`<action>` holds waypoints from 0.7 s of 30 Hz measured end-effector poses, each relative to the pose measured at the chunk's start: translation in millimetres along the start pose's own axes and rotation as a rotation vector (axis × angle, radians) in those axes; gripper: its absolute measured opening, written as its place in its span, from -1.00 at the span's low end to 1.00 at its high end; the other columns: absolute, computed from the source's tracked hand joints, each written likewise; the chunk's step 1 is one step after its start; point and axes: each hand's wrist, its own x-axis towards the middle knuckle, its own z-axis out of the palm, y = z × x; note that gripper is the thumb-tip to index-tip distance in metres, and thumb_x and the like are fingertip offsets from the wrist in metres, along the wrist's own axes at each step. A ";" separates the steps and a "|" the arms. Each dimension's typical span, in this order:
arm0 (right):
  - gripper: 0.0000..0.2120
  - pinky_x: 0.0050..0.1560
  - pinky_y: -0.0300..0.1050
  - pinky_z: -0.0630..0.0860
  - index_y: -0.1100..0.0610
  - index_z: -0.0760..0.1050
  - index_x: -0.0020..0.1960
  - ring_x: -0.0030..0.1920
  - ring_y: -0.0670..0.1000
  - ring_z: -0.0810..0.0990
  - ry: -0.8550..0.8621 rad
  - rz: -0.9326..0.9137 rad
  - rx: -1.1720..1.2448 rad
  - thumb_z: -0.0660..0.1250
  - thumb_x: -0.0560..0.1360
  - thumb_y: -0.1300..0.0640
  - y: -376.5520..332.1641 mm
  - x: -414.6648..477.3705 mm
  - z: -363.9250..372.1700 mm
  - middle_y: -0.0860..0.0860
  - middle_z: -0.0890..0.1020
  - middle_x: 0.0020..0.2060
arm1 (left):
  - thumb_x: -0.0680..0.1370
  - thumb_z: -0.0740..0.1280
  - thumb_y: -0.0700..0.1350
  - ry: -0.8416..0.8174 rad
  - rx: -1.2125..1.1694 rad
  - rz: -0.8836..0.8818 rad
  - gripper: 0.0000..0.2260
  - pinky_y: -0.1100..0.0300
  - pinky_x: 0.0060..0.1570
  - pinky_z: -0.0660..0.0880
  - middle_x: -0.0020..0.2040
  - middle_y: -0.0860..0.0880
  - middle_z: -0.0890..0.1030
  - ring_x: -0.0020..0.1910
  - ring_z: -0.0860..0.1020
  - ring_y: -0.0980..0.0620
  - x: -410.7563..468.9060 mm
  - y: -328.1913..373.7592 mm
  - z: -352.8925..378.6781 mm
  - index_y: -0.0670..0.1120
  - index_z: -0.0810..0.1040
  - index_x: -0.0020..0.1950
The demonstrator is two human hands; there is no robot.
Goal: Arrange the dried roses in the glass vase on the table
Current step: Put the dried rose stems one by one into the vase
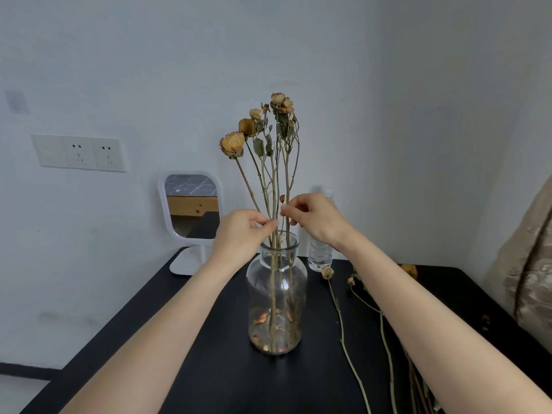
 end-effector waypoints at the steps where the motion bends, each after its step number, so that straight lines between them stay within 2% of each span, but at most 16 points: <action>1: -0.79 -0.27 -0.37 0.37 0.20 0.58 -0.05 -0.32 -0.17 0.47 0.010 0.002 0.001 0.27 0.54 0.07 1.2 -0.7 0.1 -0.09 0.53 -0.36 | 0.47 0.37 0.02 0.016 0.021 0.002 -0.81 0.37 -0.30 0.32 -0.34 0.09 0.51 -0.31 0.48 0.15 -0.8 -0.3 0.7 -0.09 0.64 -0.06; 6: -0.84 -0.41 -0.53 0.33 0.17 0.55 -0.02 -0.38 -0.20 0.46 0.066 0.007 0.039 0.33 0.51 0.08 5.1 -11.6 -7.2 -0.07 0.51 -0.39 | 0.46 0.38 0.04 0.153 0.042 0.031 -0.79 0.35 -0.34 0.34 -0.42 0.05 0.47 -0.39 0.48 0.13 -18.6 2.1 1.8 -0.06 0.46 -0.08; 8: -0.86 -0.39 -0.50 0.33 0.16 0.55 -0.04 -0.40 -0.19 0.44 0.075 0.011 0.034 0.33 0.50 0.09 8.0 -18.9 -13.0 -0.07 0.50 -0.41 | 0.48 0.36 0.02 0.178 -0.016 0.083 -0.81 0.29 -0.34 0.40 -0.45 0.04 0.45 -0.41 0.48 0.11 -34.0 6.1 4.9 -0.06 0.43 -0.13; 9: -0.87 -0.31 -0.44 0.37 0.17 0.55 -0.04 -0.39 -0.19 0.44 0.074 0.018 0.032 0.33 0.50 0.11 10.4 -23.0 -16.5 -0.06 0.50 -0.40 | 0.48 0.35 0.01 0.171 -0.048 0.111 -0.82 0.26 -0.35 0.41 -0.47 0.04 0.44 -0.43 0.47 0.11 -43.8 8.8 7.7 -0.05 0.42 -0.16; 11: -0.87 -0.16 -0.23 0.43 0.21 0.55 -0.04 -0.34 -0.11 0.47 0.063 0.052 0.031 0.33 0.51 0.14 18.6 -34.1 -24.4 -0.01 0.52 -0.36 | 0.48 0.32 0.04 0.103 -0.092 0.160 -0.83 0.29 -0.39 0.40 -0.49 0.05 0.42 -0.47 0.44 0.12 -66.8 14.1 17.3 0.01 0.41 -0.24; 12: -0.86 -0.15 -0.20 0.44 0.23 0.55 -0.03 -0.32 -0.07 0.48 0.061 0.073 0.024 0.33 0.51 0.15 24.5 -41.5 -28.8 0.02 0.54 -0.34 | 0.48 0.31 0.05 0.045 -0.107 0.181 -0.82 0.32 -0.42 0.36 -0.51 0.05 0.41 -0.48 0.41 0.12 -79.1 16.3 24.4 0.04 0.41 -0.27; 15: -0.86 -0.30 -0.32 0.38 0.21 0.57 -0.02 -0.34 -0.07 0.45 0.055 0.130 -0.041 0.32 0.51 0.14 47.0 -70.8 -42.4 0.04 0.54 -0.33 | 0.48 0.29 0.09 -0.182 -0.138 0.181 -0.76 0.29 -0.42 0.33 -0.53 0.09 0.42 -0.52 0.35 0.13 -111.3 21.1 54.0 0.05 0.41 -0.34; 17: -0.88 -0.30 -0.33 0.38 0.15 0.58 -0.04 -0.34 -0.10 0.47 0.054 0.184 -0.101 0.32 0.51 0.11 64.7 -94.0 -50.9 -0.02 0.56 -0.34 | 0.49 0.28 0.11 -0.341 -0.118 0.137 -0.77 0.24 -0.37 0.41 -0.54 0.11 0.43 -0.52 0.37 0.15 -125.5 22.1 75.6 0.04 0.44 -0.30; 18: -0.90 -0.32 -0.41 0.39 0.11 0.58 -0.06 -0.35 -0.16 0.48 0.060 0.215 -0.133 0.32 0.51 0.11 73.9 -105.8 -54.9 -0.07 0.56 -0.35 | 0.50 0.28 0.11 -0.404 -0.086 0.107 -0.79 0.20 -0.31 0.47 -0.55 0.11 0.44 -0.51 0.39 0.16 -130.3 21.5 85.7 0.05 0.45 -0.27; 20: -0.96 -0.34 -0.50 0.38 0.04 0.56 -0.12 -0.36 -0.24 0.49 0.082 0.282 -0.183 0.34 0.50 0.11 91.6 -129.3 -63.2 -0.14 0.54 -0.36 | 0.51 0.25 0.13 -0.463 0.042 0.051 -0.81 0.11 -0.21 0.53 -0.49 0.10 0.47 -0.41 0.48 0.16 -135.3 18.1 102.5 0.04 0.46 -0.18; 21: -0.97 -0.35 -0.51 0.37 0.03 0.55 -0.13 -0.35 -0.24 0.49 0.089 0.317 -0.201 0.34 0.49 0.11 99.9 -139.5 -67.1 -0.14 0.55 -0.35 | 0.52 0.24 0.15 -0.466 0.124 0.027 -0.80 0.08 -0.20 0.53 -0.42 0.08 0.50 -0.32 0.53 0.10 -135.8 15.9 109.5 0.02 0.45 -0.12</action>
